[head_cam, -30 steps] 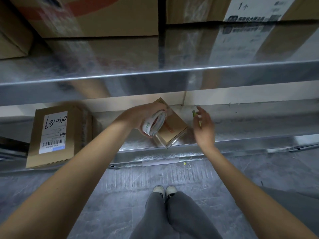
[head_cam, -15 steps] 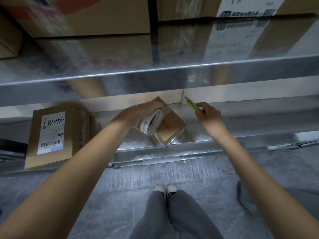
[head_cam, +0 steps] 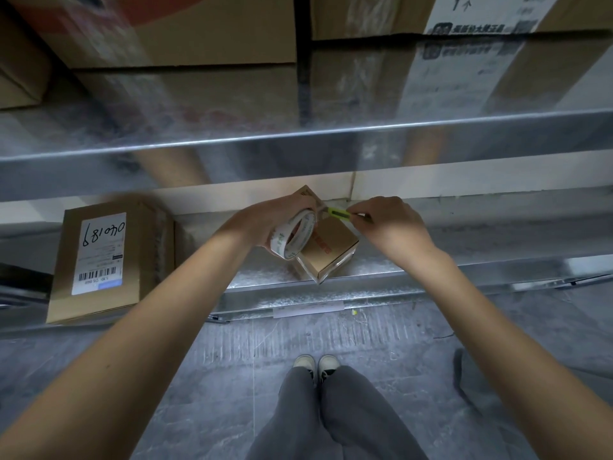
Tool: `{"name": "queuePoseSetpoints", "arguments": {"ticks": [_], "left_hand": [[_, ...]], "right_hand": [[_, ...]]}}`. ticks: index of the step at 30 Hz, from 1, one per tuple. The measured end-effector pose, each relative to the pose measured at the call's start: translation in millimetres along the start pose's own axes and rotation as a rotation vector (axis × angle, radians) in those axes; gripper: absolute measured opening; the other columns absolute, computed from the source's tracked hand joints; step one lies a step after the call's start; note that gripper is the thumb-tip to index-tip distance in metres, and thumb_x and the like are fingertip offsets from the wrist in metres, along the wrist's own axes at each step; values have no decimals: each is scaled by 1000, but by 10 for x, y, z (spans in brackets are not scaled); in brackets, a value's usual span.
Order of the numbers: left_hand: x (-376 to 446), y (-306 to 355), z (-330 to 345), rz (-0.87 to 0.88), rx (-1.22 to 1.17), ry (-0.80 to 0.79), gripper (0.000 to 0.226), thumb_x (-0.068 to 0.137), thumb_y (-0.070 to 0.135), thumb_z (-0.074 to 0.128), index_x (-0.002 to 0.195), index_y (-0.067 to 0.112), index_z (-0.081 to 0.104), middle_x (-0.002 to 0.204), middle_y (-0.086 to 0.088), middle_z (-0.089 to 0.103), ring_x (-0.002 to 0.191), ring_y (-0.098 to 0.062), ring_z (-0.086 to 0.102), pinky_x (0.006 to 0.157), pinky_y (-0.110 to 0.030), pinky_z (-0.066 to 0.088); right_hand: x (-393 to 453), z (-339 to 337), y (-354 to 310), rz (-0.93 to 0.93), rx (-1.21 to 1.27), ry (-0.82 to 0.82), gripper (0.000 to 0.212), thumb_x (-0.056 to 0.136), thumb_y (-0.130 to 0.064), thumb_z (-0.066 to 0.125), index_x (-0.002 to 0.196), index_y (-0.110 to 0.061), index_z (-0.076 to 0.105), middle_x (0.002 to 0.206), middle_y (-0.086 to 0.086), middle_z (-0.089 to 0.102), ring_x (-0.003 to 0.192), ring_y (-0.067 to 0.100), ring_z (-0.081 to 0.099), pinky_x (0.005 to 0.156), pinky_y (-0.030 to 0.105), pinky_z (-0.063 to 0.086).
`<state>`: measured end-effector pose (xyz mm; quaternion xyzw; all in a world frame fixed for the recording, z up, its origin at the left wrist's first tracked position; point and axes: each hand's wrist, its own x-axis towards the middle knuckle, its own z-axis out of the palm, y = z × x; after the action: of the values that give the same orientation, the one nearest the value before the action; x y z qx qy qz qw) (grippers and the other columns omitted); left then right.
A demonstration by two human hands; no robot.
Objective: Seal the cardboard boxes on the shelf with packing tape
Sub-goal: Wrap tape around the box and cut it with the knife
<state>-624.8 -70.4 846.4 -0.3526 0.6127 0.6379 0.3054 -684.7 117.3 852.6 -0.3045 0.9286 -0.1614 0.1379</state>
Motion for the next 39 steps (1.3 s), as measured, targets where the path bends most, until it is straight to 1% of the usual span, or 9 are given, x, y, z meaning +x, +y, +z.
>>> {"name": "queuePoseSetpoints", "arguments": {"ticks": [5, 8, 14, 17, 19, 21, 25, 30, 39], "left_hand": [[10, -11, -14, -14, -34, -7, 15, 86, 30, 55, 88, 15, 55, 68, -2, 53, 54, -15, 51, 51, -19, 45], [17, -16, -11, -1, 33, 32, 24, 83, 33, 54, 95, 13, 57, 71, -5, 57, 59, -18, 55, 58, -24, 46], [-20, 0, -5, -3, 70, 54, 23, 87, 34, 53, 96, 13, 58, 72, -5, 59, 57, -17, 58, 53, -21, 47], [-11, -6, -1, -13, 47, 39, 22, 84, 31, 53, 96, 12, 57, 71, -5, 58, 56, -18, 57, 54, -22, 47], [-1, -11, -6, -3, 55, 41, 24, 84, 33, 53, 96, 13, 58, 70, -5, 58, 55, -18, 57, 54, -22, 46], [-12, -7, 3, 11, 74, 40, 23, 85, 34, 53, 94, 13, 58, 68, -4, 58, 52, -17, 56, 52, -21, 45], [-30, 8, 30, 22, 89, 49, 20, 83, 34, 56, 83, 15, 59, 63, -4, 58, 52, -18, 55, 52, -23, 45], [-21, 9, 22, 36, 89, 31, 24, 69, 36, 59, 80, 14, 58, 68, -6, 56, 56, -21, 54, 57, -28, 45], [-25, 5, 39, 43, 105, 70, 14, 84, 25, 51, 75, 15, 55, 64, -5, 51, 51, -20, 48, 50, -23, 42]], "right_hand": [[-10, 86, 282, 126, 22, 229, 27, 100, -26, 43, 114, -20, 66, 104, 6, 65, 93, 32, 60, 70, 36, 46], [123, 499, 608, 243, 7, 119, 29, 102, -17, 36, 117, -11, 59, 104, 12, 57, 96, 35, 58, 69, 36, 42], [178, 1084, 844, 307, -64, -38, 24, 99, -16, 41, 110, -8, 61, 107, 13, 60, 98, 34, 57, 74, 37, 46], [184, 1042, 753, 229, -29, 87, 31, 98, -21, 48, 124, -10, 60, 123, 12, 61, 113, 33, 51, 89, 38, 41], [165, 878, 543, 129, 237, 202, 40, 97, -29, 53, 134, -14, 55, 134, 8, 57, 123, 28, 48, 101, 36, 37], [137, 695, 305, -5, 461, 108, 53, 94, -44, 56, 142, -26, 45, 144, -1, 48, 131, 17, 42, 107, 32, 33], [110, 651, 123, -158, 206, -131, 82, 82, -63, 61, 151, -33, 27, 158, -11, 24, 143, 13, 24, 114, 35, 20], [102, 811, 110, -103, 269, -39, 84, 79, -58, 68, 150, -31, 31, 157, -11, 27, 141, 15, 30, 115, 36, 25], [117, 854, 87, -44, 285, -25, 83, 78, -61, 68, 149, -36, 32, 155, -7, 33, 141, 19, 32, 114, 43, 29]]}}
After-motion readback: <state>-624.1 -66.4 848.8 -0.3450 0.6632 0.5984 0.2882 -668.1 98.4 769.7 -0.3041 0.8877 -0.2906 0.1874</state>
